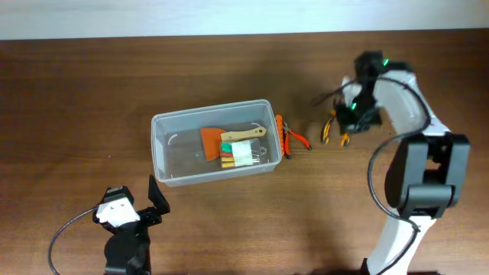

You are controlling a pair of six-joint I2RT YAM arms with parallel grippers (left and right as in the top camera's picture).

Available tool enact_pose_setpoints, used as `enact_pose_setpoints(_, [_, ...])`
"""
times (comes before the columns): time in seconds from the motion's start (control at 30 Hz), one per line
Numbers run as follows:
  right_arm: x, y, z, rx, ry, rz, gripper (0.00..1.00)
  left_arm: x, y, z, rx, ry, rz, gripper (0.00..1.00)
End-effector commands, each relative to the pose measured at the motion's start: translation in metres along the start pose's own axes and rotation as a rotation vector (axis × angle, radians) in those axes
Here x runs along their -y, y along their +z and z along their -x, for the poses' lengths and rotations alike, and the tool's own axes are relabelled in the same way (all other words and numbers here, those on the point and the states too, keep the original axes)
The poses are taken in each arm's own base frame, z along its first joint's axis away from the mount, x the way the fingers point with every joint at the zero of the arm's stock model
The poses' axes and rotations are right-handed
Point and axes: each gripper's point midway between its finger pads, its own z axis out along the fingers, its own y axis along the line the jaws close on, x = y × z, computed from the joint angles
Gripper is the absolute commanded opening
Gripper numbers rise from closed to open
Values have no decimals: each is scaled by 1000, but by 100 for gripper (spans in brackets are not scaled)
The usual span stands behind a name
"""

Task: Pack container
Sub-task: 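Grasp the orange-black pliers with the right gripper, then drop the orange-black pliers into the container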

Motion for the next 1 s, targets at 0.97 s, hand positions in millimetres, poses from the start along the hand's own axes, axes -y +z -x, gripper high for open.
enact_pose_setpoints(0.97, [-366,33,-29,194,-1712,105,4,0,0,-1,-1,10,0,99])
